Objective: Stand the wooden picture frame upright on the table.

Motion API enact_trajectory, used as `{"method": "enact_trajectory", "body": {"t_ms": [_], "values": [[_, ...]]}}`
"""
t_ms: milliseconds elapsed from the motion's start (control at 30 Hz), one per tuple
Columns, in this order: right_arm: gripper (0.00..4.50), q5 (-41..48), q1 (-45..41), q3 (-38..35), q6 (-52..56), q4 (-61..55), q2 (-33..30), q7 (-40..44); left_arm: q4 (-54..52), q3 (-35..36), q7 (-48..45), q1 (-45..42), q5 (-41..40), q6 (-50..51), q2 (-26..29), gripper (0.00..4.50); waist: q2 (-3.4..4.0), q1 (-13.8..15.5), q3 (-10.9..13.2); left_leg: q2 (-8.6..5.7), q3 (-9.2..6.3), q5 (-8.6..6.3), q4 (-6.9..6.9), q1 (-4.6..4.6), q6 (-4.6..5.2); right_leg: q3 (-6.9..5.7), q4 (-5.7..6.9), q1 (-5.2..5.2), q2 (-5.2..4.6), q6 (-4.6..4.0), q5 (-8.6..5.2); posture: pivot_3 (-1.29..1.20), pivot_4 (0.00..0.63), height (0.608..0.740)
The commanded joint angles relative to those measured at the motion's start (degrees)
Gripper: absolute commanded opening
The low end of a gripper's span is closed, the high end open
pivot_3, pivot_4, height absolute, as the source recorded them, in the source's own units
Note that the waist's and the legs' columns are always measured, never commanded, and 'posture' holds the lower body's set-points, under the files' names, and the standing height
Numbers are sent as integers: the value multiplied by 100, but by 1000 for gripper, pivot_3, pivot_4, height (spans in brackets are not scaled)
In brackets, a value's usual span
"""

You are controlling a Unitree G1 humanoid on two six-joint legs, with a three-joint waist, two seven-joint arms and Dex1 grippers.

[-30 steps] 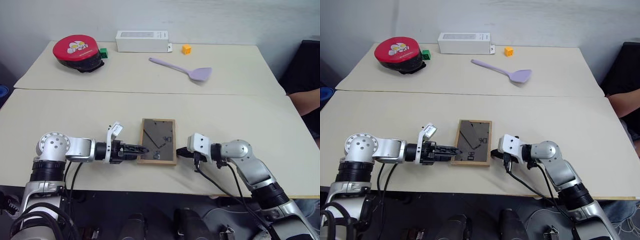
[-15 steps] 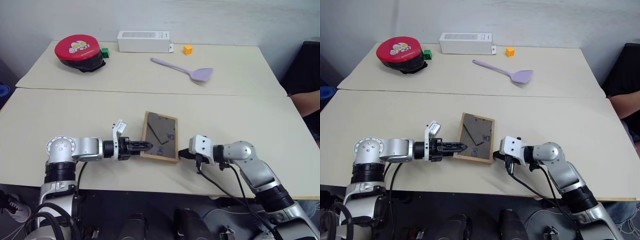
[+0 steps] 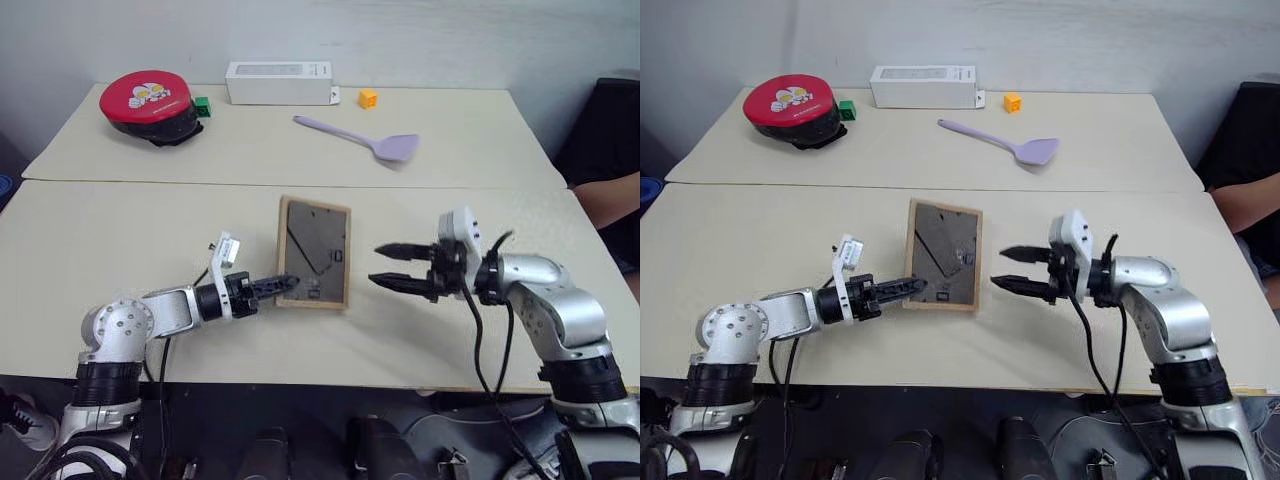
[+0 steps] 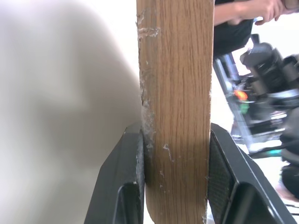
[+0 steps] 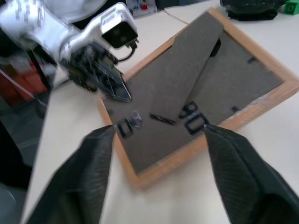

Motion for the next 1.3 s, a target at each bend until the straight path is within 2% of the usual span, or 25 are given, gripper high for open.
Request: {"method": "enact_trajectory", "body": {"t_ms": [33,200,267,500,633,967,1067,1200,1300], "values": [[4355,110,-536,112,479,194,298,-360,-260,-181,-852,68,504,-875,-15,1249,0,2,0,0,0,0,-2,-5,1,0,-2,-3,-1,0,0,0,150,740],[4455,-164,-1143,329,361,798,760,-527,-280,-343,-1290,166,854,-1156,-38,1249,1,-1,0,0,-7,0,-1,-37,7,-5,-6,-29,-3,1,0,0,150,740],[4455,-184,-1256,404,329,867,871,-439,-297,-338,-1328,208,895,-1173,-67,1249,0,-1,0,0,-9,1,13,-82,9,-6,7,-67,-4,3,2,0,150,740],[4455,-31,-1162,825,475,480,957,91,-332,-268,-1327,235,957,-1171,-205,1249,0,8,0,-1,-7,4,21,-96,11,-4,31,-86,-5,3,2,0,150,740],[4455,71,-1016,752,530,209,835,206,-308,-94,-1264,189,809,-1021,-293,1249,0,2,0,-2,-8,3,21,-99,13,-4,30,-87,-7,3,2,0,150,740],[4455,-220,-236,618,-863,-240,-24,1200,-92,500,-1041,-18,-259,522,-301,1249,-1,4,1,-2,-7,3,21,-100,13,-4,29,-90,-6,3,2,0,150,740],[4455,-348,-110,504,-1374,-132,12,1188,-93,594,-983,-140,-609,1006,-329,1249,-2,-4,1,-2,-8,3,20,-100,12,-4,32,-91,-5,3,2,0,150,740],[4455,-471,-30,129,-2166,99,151,965,138,840,-493,-399,-1193,2079,-329,1249,-2,3,1,-3,-7,4,22,-99,11,-3,34,-91,-4,3,2,0,150,740],[4455,-677,3,-250,-3158,492,132,967,597,1103,71,-663,-1520,3087,-327,1249,-2,3,1,-4,-8,4,22,-98,11,-4,34,-89,-4,4,2,0,150,740]]}}
